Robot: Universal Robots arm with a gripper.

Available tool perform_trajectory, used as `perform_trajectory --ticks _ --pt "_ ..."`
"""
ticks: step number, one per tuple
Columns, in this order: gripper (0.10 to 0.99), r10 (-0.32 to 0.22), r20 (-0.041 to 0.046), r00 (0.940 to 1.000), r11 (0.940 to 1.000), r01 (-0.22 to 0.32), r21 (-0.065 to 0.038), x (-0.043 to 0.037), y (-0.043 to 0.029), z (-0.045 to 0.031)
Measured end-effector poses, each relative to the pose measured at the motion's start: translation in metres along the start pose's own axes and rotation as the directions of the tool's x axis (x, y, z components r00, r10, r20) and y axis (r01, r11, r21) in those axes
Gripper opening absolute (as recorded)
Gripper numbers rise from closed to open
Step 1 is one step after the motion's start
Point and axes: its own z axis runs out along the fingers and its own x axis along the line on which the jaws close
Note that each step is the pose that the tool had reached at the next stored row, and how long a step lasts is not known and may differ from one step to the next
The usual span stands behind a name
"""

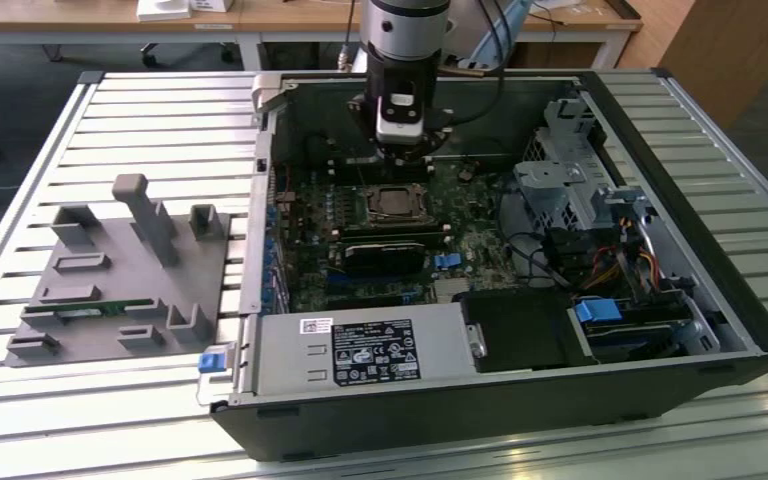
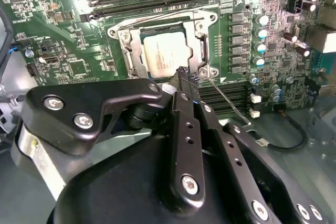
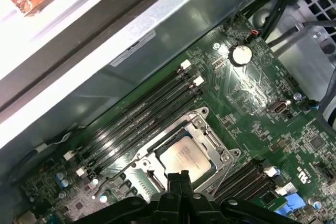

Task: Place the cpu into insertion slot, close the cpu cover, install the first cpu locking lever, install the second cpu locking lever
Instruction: 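Install the first cpu locking lever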

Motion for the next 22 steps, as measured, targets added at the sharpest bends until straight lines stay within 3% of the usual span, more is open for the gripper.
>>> perform_trajectory --ticks 11,22 --pt "0.106 -0.068 -0.0008 0.9977 0.9977 0.068 0.001 0.0 0.0 0.0" --pt "0.106 -0.132 -0.0017 0.9913 0.9913 0.132 0.002 0.0 0.0 0.0"
